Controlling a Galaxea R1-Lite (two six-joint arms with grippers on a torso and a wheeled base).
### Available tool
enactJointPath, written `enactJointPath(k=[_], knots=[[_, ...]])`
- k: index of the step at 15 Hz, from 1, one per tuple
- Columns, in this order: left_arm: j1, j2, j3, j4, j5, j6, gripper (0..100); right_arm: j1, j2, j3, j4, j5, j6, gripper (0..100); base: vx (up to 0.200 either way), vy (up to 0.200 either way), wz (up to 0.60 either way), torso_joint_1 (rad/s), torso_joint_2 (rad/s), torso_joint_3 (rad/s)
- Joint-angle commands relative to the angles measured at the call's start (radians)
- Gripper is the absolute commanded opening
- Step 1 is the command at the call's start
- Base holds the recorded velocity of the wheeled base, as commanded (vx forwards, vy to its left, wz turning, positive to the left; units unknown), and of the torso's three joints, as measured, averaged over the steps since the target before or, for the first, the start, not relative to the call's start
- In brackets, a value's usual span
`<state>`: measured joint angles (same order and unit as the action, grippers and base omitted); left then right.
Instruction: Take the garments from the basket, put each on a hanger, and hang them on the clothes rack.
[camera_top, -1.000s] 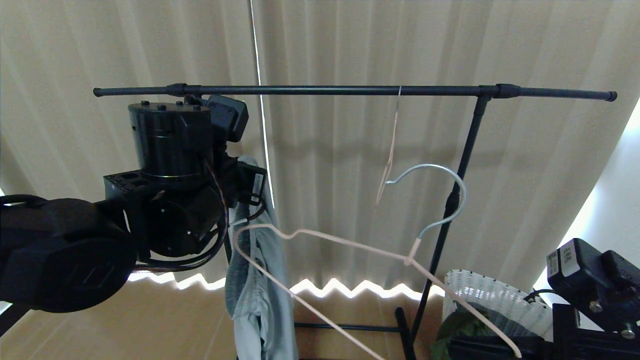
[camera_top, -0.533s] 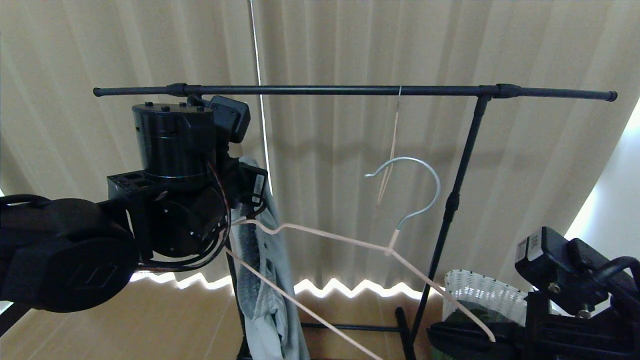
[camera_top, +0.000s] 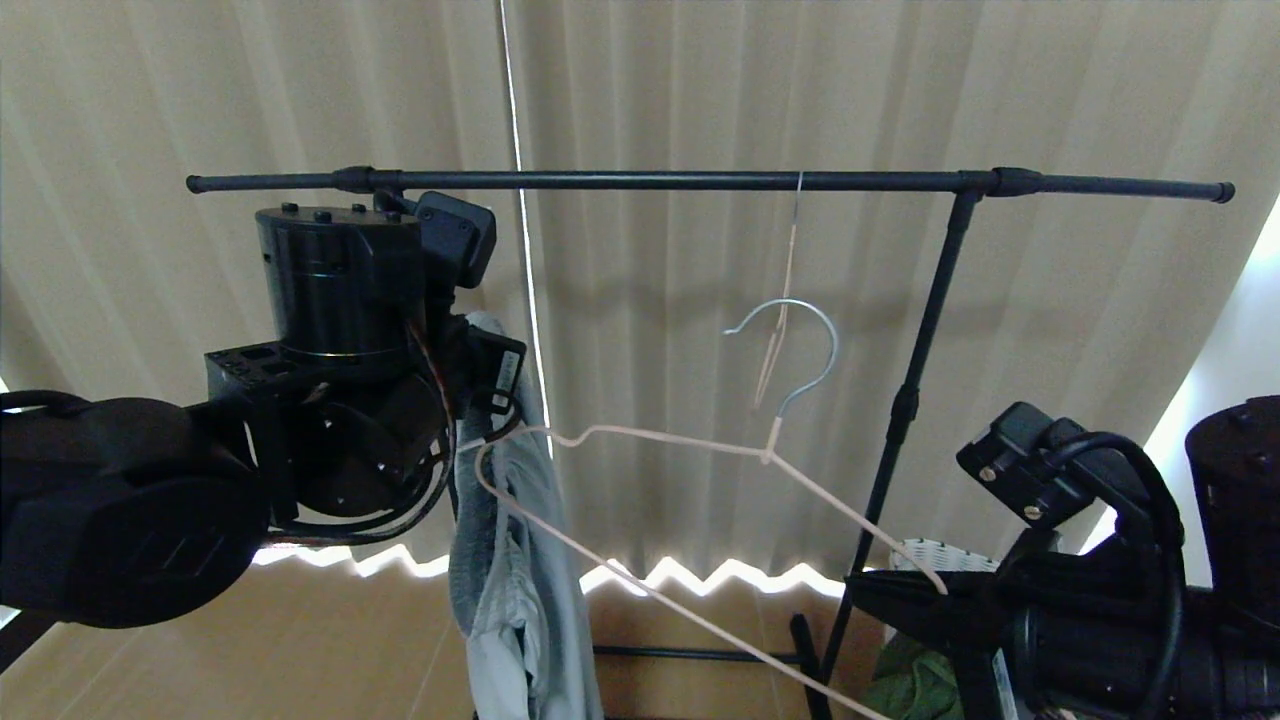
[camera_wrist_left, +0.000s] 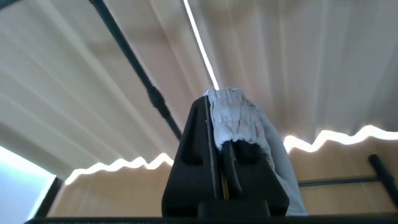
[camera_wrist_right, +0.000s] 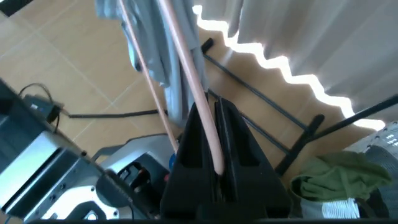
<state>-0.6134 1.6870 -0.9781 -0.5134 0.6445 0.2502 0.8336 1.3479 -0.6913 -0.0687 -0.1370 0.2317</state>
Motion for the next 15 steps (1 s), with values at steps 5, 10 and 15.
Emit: enactJointPath(k=[5, 10, 15], knots=[[0.024, 0.008, 0.019, 0.001, 0.018, 0.083, 0, -0.047, 0.085, -0.057, 0.001, -0.058, 0.003, 0, 0.0, 0.0, 0.0, 0.0, 0.0, 0.0], [0.021, 0.033, 0.024, 0.0, 0.02, 0.135, 0, -0.064, 0.174, -0.145, -0.002, -0.118, 0.136, 0, 0.0, 0.0, 0.0, 0.0, 0.0, 0.0], [0.027, 0.037, 0.006, -0.002, 0.02, 0.132, 0, -0.034, 0.178, -0.145, -0.006, -0.118, 0.169, 0, 0.0, 0.0, 0.0, 0.0, 0.0, 0.0]])
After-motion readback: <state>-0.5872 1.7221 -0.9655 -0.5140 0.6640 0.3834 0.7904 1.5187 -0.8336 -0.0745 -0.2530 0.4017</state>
